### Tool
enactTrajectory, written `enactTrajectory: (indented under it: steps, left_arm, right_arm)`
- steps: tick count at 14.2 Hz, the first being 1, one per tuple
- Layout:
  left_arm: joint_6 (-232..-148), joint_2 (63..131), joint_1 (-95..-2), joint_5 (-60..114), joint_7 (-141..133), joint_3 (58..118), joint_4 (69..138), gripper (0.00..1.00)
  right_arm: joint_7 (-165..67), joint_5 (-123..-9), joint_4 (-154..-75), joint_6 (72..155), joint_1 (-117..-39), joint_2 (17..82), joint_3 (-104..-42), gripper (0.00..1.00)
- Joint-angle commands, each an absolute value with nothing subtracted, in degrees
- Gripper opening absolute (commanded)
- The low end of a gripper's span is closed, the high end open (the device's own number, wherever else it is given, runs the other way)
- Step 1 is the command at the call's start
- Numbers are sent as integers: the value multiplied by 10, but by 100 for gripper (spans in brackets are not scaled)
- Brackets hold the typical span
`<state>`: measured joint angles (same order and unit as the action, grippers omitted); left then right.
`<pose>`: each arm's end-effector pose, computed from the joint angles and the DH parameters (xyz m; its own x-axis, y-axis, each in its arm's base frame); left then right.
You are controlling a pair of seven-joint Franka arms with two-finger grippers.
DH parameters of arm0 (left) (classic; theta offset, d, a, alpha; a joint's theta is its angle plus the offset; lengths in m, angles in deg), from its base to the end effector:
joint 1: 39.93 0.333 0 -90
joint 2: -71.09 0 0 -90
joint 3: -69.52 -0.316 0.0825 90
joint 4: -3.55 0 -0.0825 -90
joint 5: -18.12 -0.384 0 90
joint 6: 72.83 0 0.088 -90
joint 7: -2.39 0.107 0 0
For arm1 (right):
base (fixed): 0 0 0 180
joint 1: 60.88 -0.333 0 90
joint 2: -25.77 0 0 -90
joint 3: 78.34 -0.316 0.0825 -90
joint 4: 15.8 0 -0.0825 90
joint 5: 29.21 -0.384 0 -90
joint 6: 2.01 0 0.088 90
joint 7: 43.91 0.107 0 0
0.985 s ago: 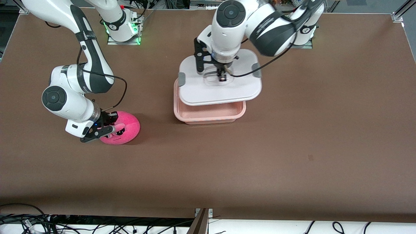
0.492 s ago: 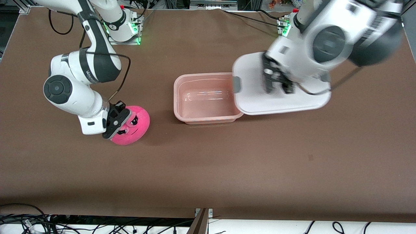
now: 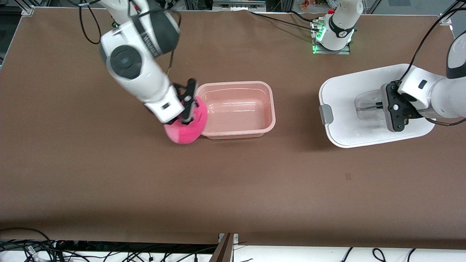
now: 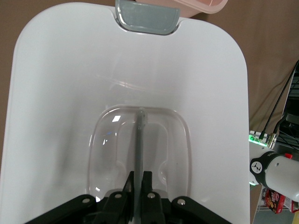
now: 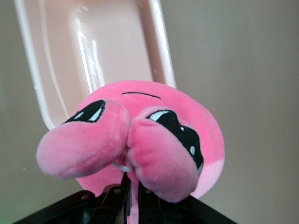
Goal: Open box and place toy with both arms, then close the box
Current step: 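Lower the pink plush into the pink tub and open the right gripper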
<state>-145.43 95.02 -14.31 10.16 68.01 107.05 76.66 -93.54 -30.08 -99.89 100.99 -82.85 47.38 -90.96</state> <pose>0.6192 -0.0338 0.5292 0.2259 -0.9734 -0.0384 -0.9083 -0.2247 0.3528 0.5599 0.3624 0.4661 0.1198 0.9917 0.0472 0.9891 -0.1151 -0.0913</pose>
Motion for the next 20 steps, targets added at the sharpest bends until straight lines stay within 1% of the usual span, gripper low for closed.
enactTrajectory:
  steps: [1, 3, 6, 8, 13, 16, 17, 18, 20]
  left_arm:
    - [-1445, 959, -134, 85, 719, 1078, 750, 0]
    - [-1446, 959, -133, 88, 720, 1078, 751, 0]
    - [-1448, 959, -132, 92, 718, 1078, 752, 0]
    - [-1448, 959, -133, 92, 718, 1078, 752, 0]
    - [-1448, 959, -134, 92, 718, 1079, 752, 0]
    - [-1448, 959, -135, 92, 718, 1080, 752, 0]
    - [-1448, 959, -135, 92, 718, 1080, 752, 0]
    - [-1448, 959, -136, 92, 718, 1080, 752, 0]
    - [-1448, 959, -137, 92, 716, 1080, 752, 0]
  right_arm:
    - [-889, -291, -975, 993, -877, 484, -907, 0]
    - [-853, -259, -975, 996, -920, 498, -907, 0]
    - [-794, -213, -975, 999, -961, 534, -907, 0]
    - [-790, -182, -975, 1005, -967, 563, -906, 0]
    - [-762, -171, -975, 1057, -967, 616, -904, 0]
    - [-712, -120, -977, 1080, -978, 651, -905, 0]
    - [-707, -109, -977, 1095, -978, 658, -905, 72]
    - [-706, -108, -977, 1107, -977, 663, -905, 100]
    - [-702, -115, -971, 1124, -978, 666, -906, 100]
